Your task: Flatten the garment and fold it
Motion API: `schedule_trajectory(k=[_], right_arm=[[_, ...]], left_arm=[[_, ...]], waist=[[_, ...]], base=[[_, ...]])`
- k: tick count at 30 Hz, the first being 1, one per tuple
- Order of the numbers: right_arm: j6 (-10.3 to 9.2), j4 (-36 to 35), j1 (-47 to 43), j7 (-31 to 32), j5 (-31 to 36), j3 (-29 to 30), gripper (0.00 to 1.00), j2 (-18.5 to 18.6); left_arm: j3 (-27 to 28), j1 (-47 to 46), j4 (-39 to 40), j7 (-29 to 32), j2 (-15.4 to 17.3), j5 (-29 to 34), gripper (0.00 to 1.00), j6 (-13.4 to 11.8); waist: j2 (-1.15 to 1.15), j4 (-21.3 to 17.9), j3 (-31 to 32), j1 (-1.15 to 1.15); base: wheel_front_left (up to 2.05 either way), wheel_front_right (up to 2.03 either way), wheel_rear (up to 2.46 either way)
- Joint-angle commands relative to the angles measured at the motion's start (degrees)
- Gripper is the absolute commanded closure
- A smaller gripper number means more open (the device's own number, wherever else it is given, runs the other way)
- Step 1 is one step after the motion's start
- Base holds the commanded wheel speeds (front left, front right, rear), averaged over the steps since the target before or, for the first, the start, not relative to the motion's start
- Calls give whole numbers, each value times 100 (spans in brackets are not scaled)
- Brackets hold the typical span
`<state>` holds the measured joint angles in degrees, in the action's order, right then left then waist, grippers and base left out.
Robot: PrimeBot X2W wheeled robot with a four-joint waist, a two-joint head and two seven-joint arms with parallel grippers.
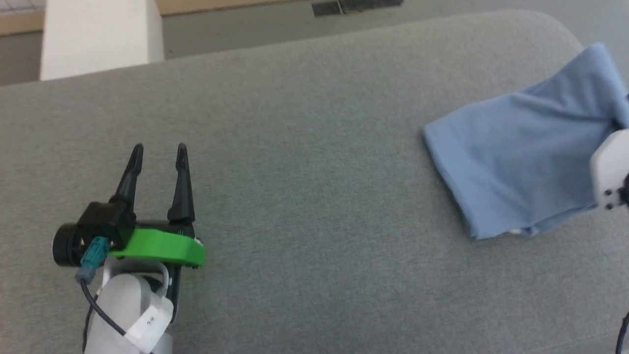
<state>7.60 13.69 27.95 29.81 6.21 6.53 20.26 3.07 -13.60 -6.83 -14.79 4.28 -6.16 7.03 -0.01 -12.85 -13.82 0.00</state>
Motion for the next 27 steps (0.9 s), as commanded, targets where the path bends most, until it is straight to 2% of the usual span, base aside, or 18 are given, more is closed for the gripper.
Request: schedule_trajectory(k=[1, 10, 17, 18, 19, 20, 27], right_arm=[[-11, 108, 218, -166, 118, 110, 100, 43], [-11, 1050, 955, -991, 904, 998, 100, 59], [-11, 1633, 1224, -1386, 1464, 1692, 100, -84], [-11, 1705, 1243, -1447, 1520, 1801, 67, -107], [-11, 1747, 1252, -1511, 1564, 1886, 47, -125], [-11, 1790, 1268, -1581, 1605, 2017, 0, -151], [-11, 1798, 1078, -2052, 1553, 2484, 0, -298]], left_arm=[[-6, -146, 37, -21, 82, 39, 0, 22], [-153, -492, 39, -20, 293, 78, 0, 29], [-192, -529, 10, -20, 337, 49, 0, 3], [-198, -516, -3, -20, 327, 41, 0, -4], [-203, -503, -17, -20, 318, 33, 0, -9], [-205, -485, -32, -20, 301, 16, 0, -15], [-228, -247, -173, -20, 158, -105, 0, -35]], waist=[[1, -348, -511, 0], [1, -196, -1026, 0], [1, 38, -1063, 0], [1, 71, -1027, 0], [1, 101, -983, 0], [1, 137, -918, 0], [1, 406, -222, 0]], base=[[0, 0, 0], [0, 0, 0], [0, 0, 0], [0, 0, 0], [0, 0, 0], [0, 0, 0], [0, 0, 0]])
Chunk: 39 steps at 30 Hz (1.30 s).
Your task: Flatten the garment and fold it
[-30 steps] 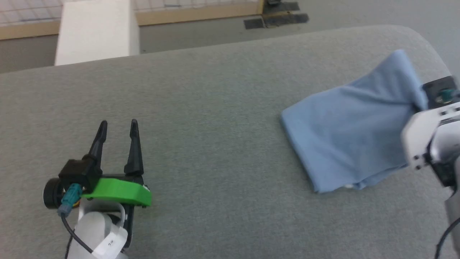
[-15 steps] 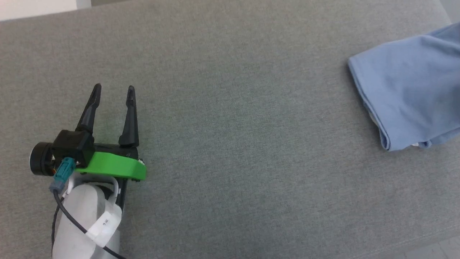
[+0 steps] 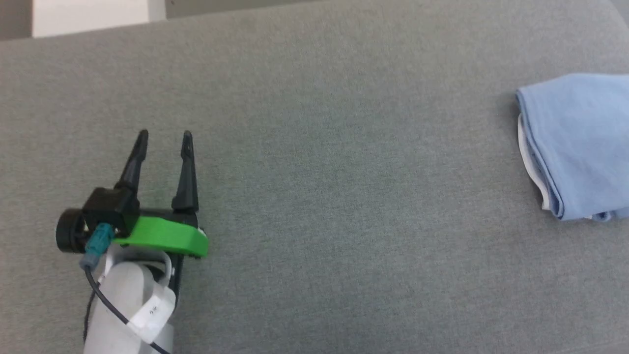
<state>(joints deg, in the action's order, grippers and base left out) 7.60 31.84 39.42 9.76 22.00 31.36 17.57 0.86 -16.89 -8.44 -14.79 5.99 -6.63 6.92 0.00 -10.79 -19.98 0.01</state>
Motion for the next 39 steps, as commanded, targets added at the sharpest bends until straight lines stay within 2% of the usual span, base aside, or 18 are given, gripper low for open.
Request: schedule_trajectory(k=[1, 8, 16, 23, 29, 39], right_arm=[[-11, -54, -136, -126, -111, 9, 0, -54], [-11, -677, -904, -687, -958, -240, 0, -373], [-11, -2030, -2225, -1146, -2012, -1256, 0, -818], [-11, -3050, -3238, -1303, -2480, -1979, 0, -1195], [-11, -3199, -3684, -1453, -2751, -2314, 0, -1384], [-11, -3073, -3995, -1569, -2860, -2457, 0, -1467]], left_arm=[[-9, 140, -34, -20, -34, -75, 0, -27], [-32, 505, -193, -20, -160, -190, 0, -53], [-77, 824, -334, -20, -233, -351, 0, -48], [-133, 1026, -435, -20, -254, -413, 0, -27], [-184, 1068, -486, -20, -270, -452, 0, -16], [-346, 1118, -693, -21, -286, -488, 0, 6]], waist=[[0, 234, 496, -1], [0, 553, 1194, -1], [0, 900, 1654, -1], [0, 1122, 1875, -1], [0, 1258, 1927, -1], [0, 1341, 2012, -1]], base=[[0, 0, 0], [0, 0, 0], [0, 0, 0], [0, 0, 0], [0, 0, 0], [0, 0, 0]])
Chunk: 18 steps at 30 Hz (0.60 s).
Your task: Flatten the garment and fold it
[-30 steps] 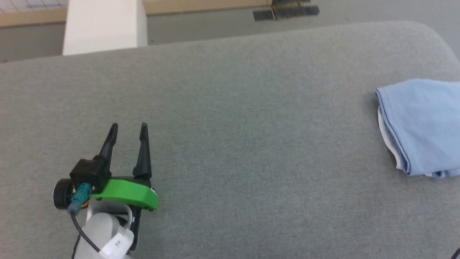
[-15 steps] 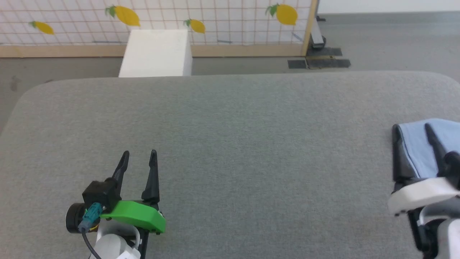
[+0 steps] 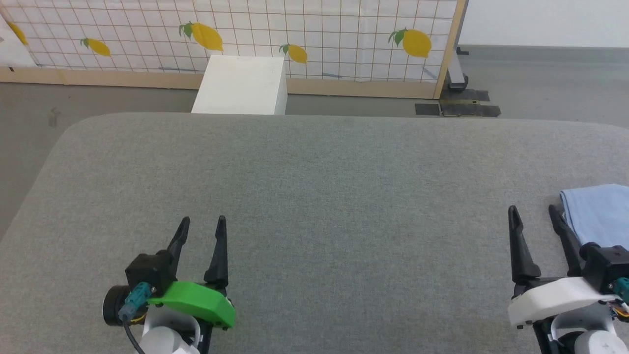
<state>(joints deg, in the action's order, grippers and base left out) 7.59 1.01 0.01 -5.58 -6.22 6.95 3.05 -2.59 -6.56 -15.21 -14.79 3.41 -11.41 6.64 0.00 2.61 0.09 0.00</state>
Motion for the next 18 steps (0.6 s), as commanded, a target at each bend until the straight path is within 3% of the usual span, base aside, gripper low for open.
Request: schedule_trajectory(k=[1, 16, 17, 18], right_arm=[[-10, 24, -63, -43, -61, -26, 0, -15], [-10, 82, -109, -66, -187, -138, 0, -16], [-10, 92, -105, -70, -192, -139, 100, -16], [0, 74, -44, -28, -134, -124, 100, -3]], left_arm=[[-9, 91, -29, -21, -29, -18, 0, 35], [-60, 67, -90, -21, -43, -103, 0, 45], [-56, 66, -90, -21, -44, -106, 100, 45], [-49, 44, -84, 6, -18, -74, 100, 30]], waist=[[0, -1, 12, 0], [0, -18, -13, 0], [0, -18, -15, 0], [0, -18, -14, 0]], base=[[0, 0, 0], [0, 0, 0], [0, 0, 0], [0, 0, 0]])
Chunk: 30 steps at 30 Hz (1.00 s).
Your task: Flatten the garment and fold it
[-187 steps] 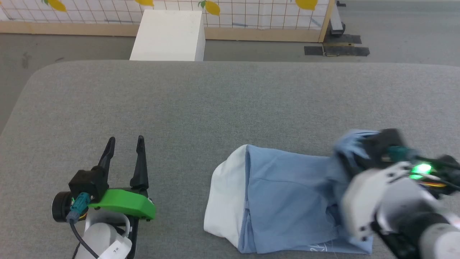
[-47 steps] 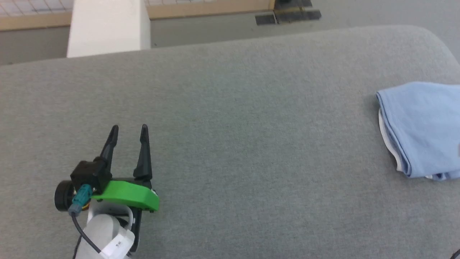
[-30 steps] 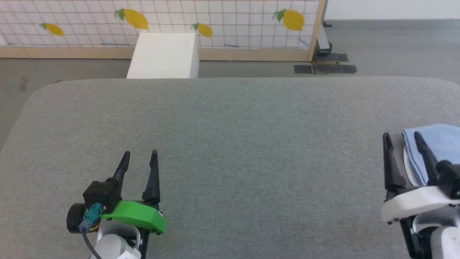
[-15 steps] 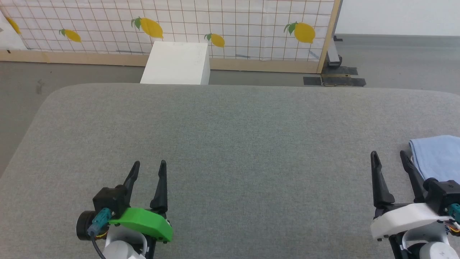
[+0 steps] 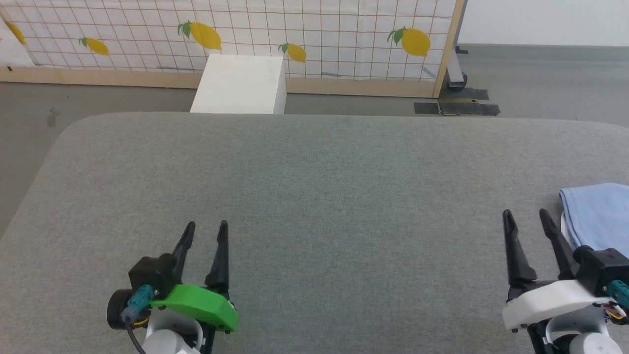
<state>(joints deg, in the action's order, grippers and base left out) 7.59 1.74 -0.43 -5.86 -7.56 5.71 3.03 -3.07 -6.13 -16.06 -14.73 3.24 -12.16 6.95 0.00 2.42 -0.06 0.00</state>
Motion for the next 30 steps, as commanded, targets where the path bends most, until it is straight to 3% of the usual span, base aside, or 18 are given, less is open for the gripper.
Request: schedule_trajectory(k=[1, 30], right_arm=[[0, -1, 0, 4, 2, -1, 100, 0], [-2, -32, 8, 111, 137, -103, 100, -2]], left_arm=[[1, 1, 3, 4, 0, 2, 100, -1], [58, 111, 291, 268, -6, 220, 100, -126]], waist=[[0, -1, 0, 0], [0, -46, -1, 0]], base=[[0, 0, 0], [0, 0, 0]])
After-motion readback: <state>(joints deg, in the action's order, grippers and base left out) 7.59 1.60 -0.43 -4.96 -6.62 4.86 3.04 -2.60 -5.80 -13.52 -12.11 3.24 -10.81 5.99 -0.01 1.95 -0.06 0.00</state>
